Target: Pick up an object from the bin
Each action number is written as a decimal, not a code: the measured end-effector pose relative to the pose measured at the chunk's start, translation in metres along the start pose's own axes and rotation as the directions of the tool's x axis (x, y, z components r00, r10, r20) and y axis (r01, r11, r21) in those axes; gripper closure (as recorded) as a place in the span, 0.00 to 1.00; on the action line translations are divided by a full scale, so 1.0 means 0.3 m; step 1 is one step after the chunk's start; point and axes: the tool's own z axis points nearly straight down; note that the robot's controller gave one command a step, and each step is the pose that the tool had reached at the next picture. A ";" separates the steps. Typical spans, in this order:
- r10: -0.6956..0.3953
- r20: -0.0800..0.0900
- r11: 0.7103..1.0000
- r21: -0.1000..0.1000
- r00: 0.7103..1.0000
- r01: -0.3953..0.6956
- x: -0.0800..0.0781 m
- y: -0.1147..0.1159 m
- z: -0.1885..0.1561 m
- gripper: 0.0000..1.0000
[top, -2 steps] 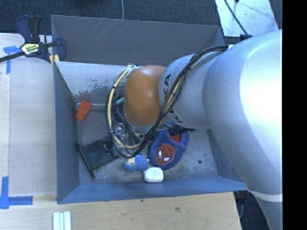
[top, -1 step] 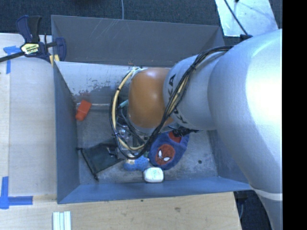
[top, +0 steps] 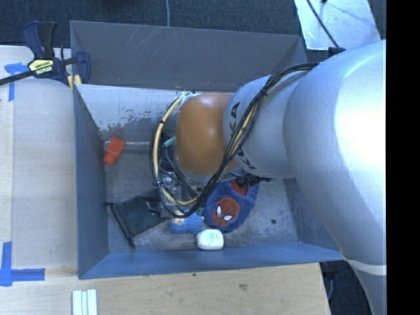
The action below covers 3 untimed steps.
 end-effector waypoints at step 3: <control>0.001 0.000 1.000 -0.001 1.000 -0.001 0.000 0.000 0.000 1.00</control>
Offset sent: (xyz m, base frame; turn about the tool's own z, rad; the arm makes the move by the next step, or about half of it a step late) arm 0.0000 0.0000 0.0000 0.0000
